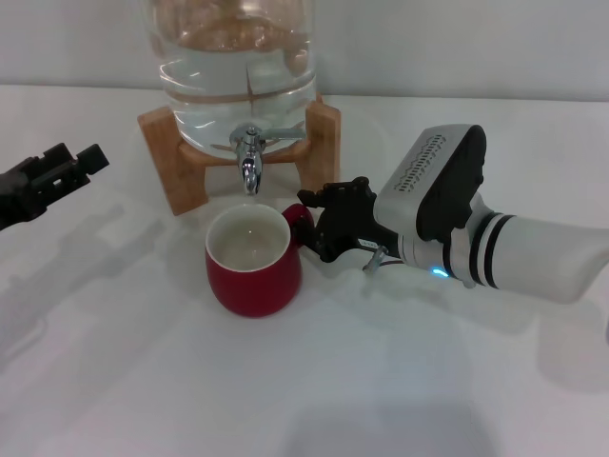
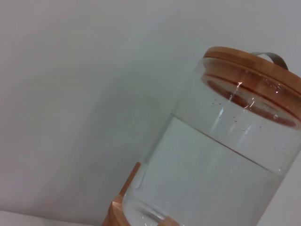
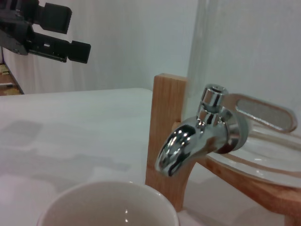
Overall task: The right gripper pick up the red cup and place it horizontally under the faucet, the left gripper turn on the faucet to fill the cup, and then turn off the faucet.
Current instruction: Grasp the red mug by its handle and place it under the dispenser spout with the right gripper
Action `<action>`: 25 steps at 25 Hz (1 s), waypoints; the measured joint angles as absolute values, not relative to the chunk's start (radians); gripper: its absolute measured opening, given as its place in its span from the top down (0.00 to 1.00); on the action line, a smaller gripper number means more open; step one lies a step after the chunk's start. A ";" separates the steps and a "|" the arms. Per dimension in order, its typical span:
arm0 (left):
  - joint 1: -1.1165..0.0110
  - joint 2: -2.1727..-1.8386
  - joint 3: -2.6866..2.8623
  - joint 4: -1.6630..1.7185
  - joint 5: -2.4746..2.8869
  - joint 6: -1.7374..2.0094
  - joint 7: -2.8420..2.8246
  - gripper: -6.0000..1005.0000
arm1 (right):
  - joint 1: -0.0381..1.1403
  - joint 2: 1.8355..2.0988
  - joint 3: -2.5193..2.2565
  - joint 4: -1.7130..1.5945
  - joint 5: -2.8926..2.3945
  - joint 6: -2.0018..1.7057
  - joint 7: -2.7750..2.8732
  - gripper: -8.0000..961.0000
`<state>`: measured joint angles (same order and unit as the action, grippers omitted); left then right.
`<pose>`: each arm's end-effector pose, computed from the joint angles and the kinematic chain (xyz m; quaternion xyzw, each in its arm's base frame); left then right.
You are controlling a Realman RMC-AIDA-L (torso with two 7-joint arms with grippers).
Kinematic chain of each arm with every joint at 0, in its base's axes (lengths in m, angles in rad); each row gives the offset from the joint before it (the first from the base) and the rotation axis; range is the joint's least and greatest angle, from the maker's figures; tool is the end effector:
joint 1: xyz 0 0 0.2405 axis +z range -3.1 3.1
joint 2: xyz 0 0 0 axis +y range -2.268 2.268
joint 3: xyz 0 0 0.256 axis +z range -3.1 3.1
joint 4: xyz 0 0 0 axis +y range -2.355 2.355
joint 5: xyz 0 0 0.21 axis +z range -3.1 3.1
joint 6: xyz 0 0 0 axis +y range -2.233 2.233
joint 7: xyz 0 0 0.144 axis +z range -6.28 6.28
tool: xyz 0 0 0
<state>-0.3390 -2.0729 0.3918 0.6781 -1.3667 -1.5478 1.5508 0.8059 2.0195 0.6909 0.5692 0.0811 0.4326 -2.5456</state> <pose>-0.3288 0.2991 0.0713 -0.7746 -0.3961 -0.4005 0.2877 0.1548 0.3824 -0.1409 -0.9430 0.1002 0.1652 0.2708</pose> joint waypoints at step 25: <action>-0.296 -2.053 0.391 0.674 -1.329 -1.506 1.555 0.11 | 0.799 2.017 0.700 0.570 0.048 0.448 -2.543 0.68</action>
<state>-0.2959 -2.0535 0.3907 0.6737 -1.3289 -1.5055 1.5545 0.7992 2.0171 0.6995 0.5698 0.0475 0.4478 -2.5431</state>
